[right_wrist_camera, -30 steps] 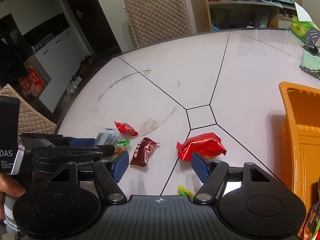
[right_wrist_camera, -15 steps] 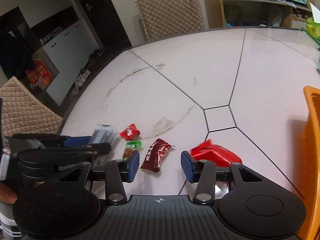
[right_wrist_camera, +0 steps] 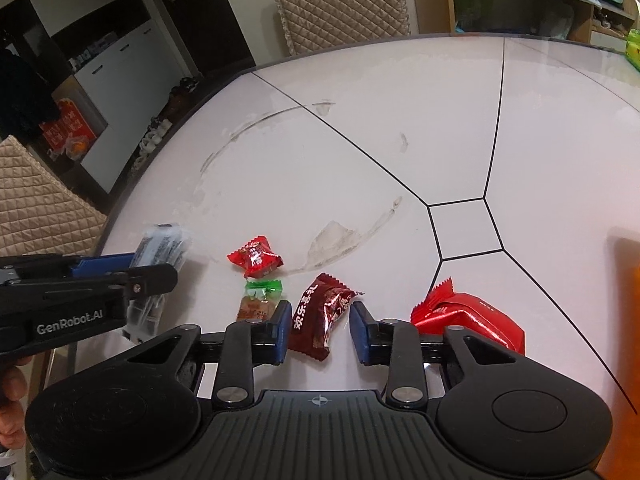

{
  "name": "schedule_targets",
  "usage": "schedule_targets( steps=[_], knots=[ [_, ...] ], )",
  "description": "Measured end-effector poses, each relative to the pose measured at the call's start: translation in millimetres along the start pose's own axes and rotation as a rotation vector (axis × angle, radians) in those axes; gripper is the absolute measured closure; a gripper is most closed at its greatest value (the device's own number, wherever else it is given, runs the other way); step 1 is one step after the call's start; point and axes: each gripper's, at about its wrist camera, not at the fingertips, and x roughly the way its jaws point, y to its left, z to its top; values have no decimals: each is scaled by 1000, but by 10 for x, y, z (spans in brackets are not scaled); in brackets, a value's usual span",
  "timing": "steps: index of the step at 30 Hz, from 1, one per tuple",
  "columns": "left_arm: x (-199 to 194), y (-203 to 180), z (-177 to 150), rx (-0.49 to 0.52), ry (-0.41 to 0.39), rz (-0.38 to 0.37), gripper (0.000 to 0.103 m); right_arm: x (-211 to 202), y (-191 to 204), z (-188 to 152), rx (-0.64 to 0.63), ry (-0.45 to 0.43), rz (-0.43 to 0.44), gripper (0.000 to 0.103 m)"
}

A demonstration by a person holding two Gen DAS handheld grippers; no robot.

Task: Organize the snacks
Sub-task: 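Grasp the clear dark-filled packet with the left gripper while the right grasps the dark red candy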

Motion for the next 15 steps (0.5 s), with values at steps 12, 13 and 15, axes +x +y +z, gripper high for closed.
schedule_targets(
  steps=[12,13,15],
  knots=[
    [-3,-38,-22,2,7,-4,70,48,174,-82,-167,-22,-61,81],
    [-11,-43,-27,2,8,-5,70,45,182,-92,-178,-23,-62,82],
    [-30,-45,-39,-1,8,-8,70,49,191,-95,-185,-21,-56,83]
  ],
)
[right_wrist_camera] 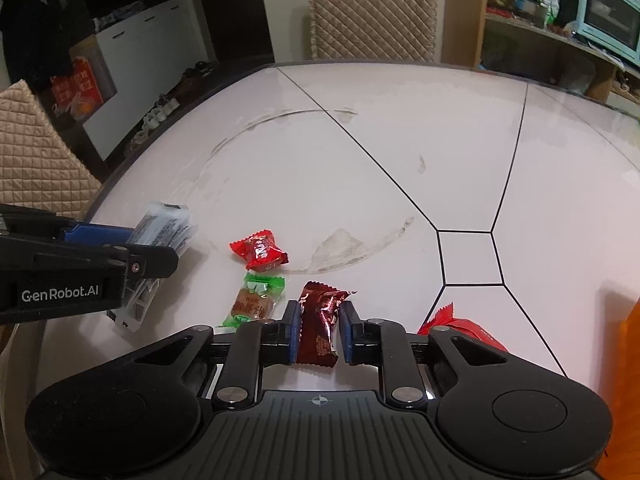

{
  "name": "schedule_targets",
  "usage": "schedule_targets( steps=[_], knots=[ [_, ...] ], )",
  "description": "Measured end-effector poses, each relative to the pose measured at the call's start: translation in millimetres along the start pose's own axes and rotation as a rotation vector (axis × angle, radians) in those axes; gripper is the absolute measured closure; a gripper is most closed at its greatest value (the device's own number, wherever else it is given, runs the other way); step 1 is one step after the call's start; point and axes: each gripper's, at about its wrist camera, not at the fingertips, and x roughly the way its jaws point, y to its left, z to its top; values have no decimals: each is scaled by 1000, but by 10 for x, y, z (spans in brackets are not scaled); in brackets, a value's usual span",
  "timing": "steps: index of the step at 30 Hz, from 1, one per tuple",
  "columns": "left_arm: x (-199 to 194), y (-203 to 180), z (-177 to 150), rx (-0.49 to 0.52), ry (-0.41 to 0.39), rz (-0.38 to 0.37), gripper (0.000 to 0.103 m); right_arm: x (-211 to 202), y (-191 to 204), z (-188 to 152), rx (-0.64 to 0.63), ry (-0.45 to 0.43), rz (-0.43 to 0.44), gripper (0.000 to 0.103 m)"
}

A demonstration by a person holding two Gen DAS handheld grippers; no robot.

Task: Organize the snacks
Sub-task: 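Carry the clear packet and dark red candy over the orange tray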

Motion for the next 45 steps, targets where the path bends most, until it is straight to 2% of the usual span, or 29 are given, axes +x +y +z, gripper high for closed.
schedule_targets(
  steps=[11,18,23,36,45],
  knots=[
    [-145,-55,-37,-1,-15,-4,70,-163,1,17,25,-25,40,84],
    [-396,-135,-77,6,-33,-26,70,-510,-81,15,98,-65,101,84],
    [-600,-227,-164,0,-36,-71,70,-816,-177,-67,147,-85,128,84],
    [-1018,-718,-467,60,-27,-174,70,-1534,-344,-562,216,-100,121,84],
    [-1167,-1377,-633,152,-17,-280,70,-2046,-655,-982,282,-126,49,84]
  ],
)
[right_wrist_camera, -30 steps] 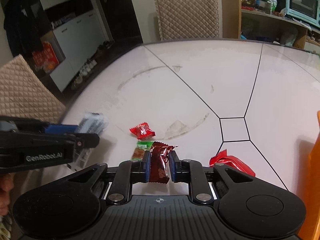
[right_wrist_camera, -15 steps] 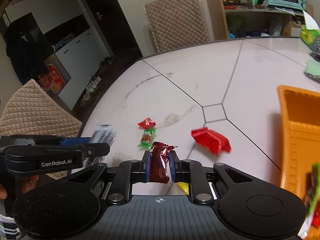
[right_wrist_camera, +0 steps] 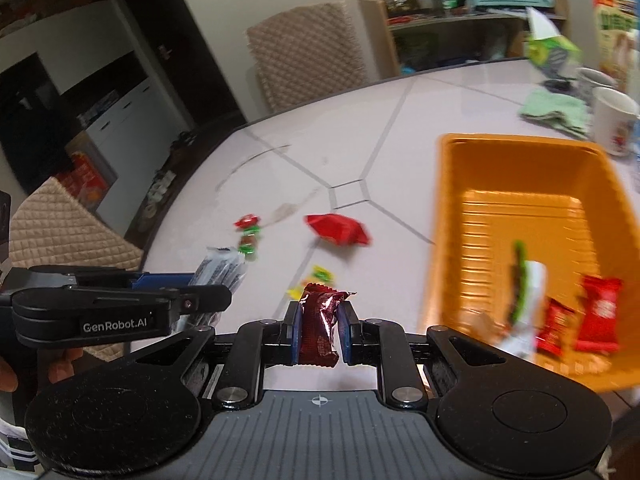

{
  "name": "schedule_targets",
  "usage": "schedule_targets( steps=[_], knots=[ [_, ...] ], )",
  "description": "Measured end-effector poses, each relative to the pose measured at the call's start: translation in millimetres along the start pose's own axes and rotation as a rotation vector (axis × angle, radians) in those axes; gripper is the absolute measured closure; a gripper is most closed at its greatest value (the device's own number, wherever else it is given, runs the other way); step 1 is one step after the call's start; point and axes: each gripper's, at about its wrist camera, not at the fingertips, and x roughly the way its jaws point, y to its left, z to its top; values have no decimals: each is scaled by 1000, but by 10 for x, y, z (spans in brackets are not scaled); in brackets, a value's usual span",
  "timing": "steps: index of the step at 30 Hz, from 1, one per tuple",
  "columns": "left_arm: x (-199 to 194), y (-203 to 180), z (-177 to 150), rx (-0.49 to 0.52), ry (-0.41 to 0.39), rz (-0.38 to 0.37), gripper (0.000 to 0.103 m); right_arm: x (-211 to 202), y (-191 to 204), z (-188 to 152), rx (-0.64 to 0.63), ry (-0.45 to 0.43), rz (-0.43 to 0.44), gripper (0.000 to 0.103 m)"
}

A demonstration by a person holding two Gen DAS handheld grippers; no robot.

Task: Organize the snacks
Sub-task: 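Carry the clear packet and dark red candy over the orange tray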

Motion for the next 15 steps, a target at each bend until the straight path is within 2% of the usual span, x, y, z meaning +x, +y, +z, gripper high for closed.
schedule_targets(
  steps=[8,15],
  knots=[
    [87,-646,58,78,-10,-81,70,-446,-471,-133,64,-54,-77,84],
    [202,-1119,213,113,-36,-107,70,-727,-848,-139,90,-90,-129,84]
  ],
)
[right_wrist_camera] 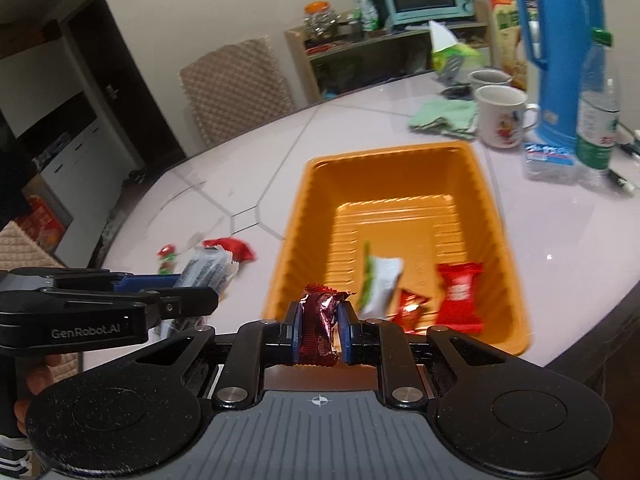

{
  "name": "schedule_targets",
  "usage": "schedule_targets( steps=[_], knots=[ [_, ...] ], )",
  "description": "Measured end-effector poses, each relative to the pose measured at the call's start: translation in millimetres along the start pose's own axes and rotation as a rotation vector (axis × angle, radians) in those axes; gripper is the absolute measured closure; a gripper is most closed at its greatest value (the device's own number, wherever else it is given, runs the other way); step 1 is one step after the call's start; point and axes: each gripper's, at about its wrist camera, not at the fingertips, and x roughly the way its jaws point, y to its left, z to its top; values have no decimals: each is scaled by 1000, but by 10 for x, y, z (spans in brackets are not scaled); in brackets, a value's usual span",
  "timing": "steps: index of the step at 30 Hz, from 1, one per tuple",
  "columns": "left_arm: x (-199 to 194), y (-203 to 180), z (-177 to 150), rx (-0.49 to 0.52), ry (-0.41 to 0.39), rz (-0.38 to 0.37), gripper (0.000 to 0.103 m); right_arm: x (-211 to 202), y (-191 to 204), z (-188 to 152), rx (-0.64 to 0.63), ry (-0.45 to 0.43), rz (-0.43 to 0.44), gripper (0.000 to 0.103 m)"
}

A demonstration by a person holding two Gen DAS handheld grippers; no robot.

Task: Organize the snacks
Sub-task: 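Carry the clear packet and dark red candy over the orange tray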

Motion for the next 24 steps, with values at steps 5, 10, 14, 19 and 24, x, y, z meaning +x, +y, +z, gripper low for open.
schedule_targets(
  steps=[5,10,14,19,24],
  knots=[
    [166,-159,172,-2,-9,12,70,-37,-263,119,8,-23,-24,84],
    [364,-221,328,-20,-8,38,70,11,-474,248,16,-37,-40,84],
    [573,-235,444,-48,9,55,70,100,-599,353,23,-40,-45,84],
    [821,-241,523,-55,32,90,70,262,-727,447,31,-30,-43,84],
    [1030,-241,567,-57,60,117,70,394,-820,512,36,-19,-41,84]
  ],
)
